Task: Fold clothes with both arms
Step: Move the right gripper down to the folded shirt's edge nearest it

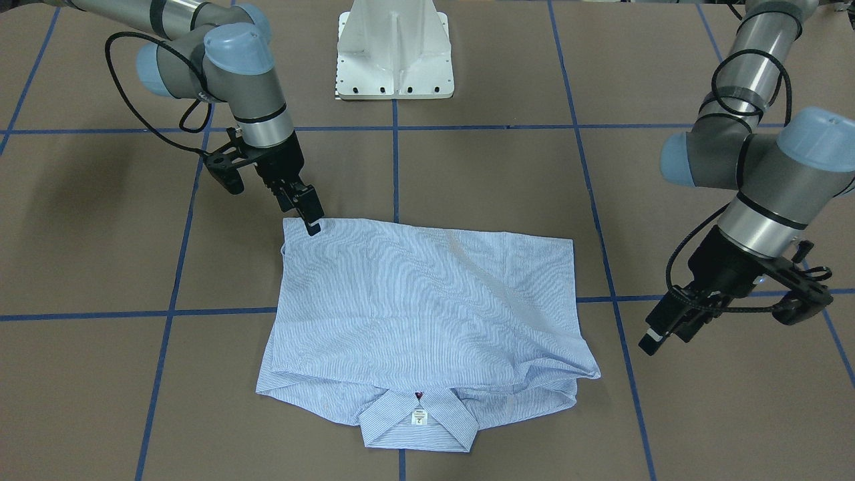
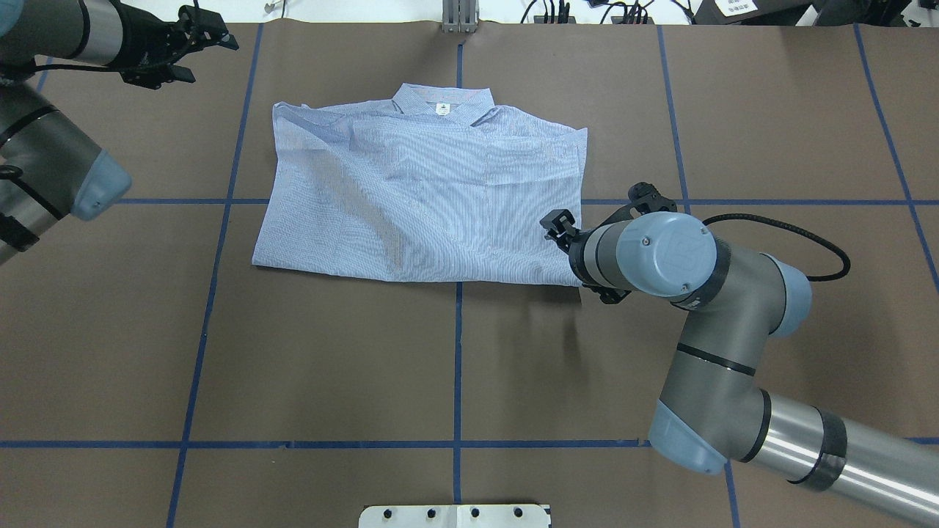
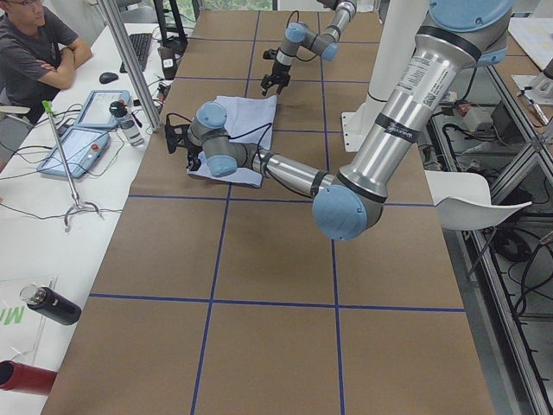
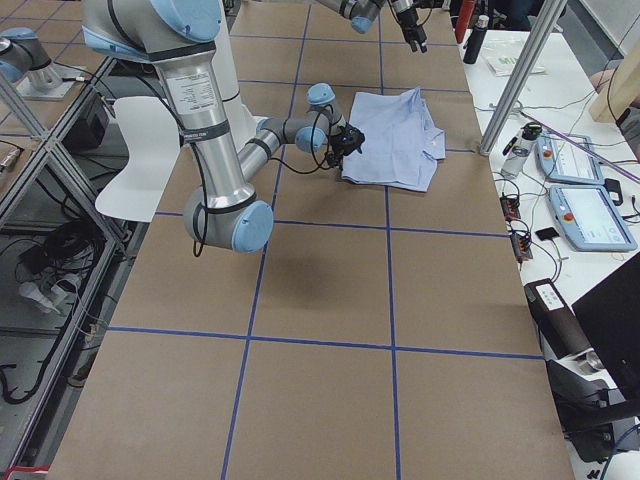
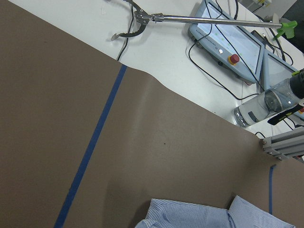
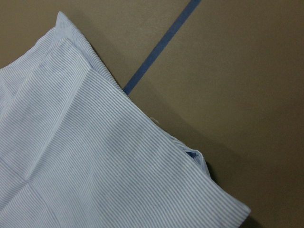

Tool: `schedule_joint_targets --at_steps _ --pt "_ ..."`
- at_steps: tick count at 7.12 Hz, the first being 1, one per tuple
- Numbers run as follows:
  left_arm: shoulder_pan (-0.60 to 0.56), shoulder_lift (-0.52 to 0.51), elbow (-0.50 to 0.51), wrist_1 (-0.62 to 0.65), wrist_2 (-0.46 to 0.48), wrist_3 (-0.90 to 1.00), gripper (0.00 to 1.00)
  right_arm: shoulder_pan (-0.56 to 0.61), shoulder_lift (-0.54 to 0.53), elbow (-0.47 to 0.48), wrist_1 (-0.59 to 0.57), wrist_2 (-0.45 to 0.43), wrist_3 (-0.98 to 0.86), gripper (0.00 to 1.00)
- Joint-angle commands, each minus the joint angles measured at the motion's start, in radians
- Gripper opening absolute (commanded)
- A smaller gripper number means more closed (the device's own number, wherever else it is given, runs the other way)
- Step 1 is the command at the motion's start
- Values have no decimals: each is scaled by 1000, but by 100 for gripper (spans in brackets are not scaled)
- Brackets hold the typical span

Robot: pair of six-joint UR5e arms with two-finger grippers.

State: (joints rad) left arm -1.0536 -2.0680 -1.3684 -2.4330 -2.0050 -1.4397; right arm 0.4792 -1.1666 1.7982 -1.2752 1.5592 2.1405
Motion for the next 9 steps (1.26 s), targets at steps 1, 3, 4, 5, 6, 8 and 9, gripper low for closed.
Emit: schedule_joint_targets --at_steps 1,3,4,5,6,8,9 --pt "3 -1 5 18 0 1 100 -11 -17 -17 -1 -42 12 98" --pt "3 -3 8 23 0 4 100 -39 -42 -23 -1 -62 22 96" --pt "3 -3 6 23 0 4 100 -40 -41 -31 -1 -62 24 86" --pt "3 -3 6 23 0 4 100 -39 -42 -31 -3 -62 26 38" --pt "3 -4 6 23 0 4 100 -36 -51 -27 -1 -50 9 0" --pt "3 -4 8 23 0 4 100 -31 -64 -17 -1 25 7 0" --pt "4 -4 9 23 0 4 100 -16 -80 -8 -1 69 -2 0"
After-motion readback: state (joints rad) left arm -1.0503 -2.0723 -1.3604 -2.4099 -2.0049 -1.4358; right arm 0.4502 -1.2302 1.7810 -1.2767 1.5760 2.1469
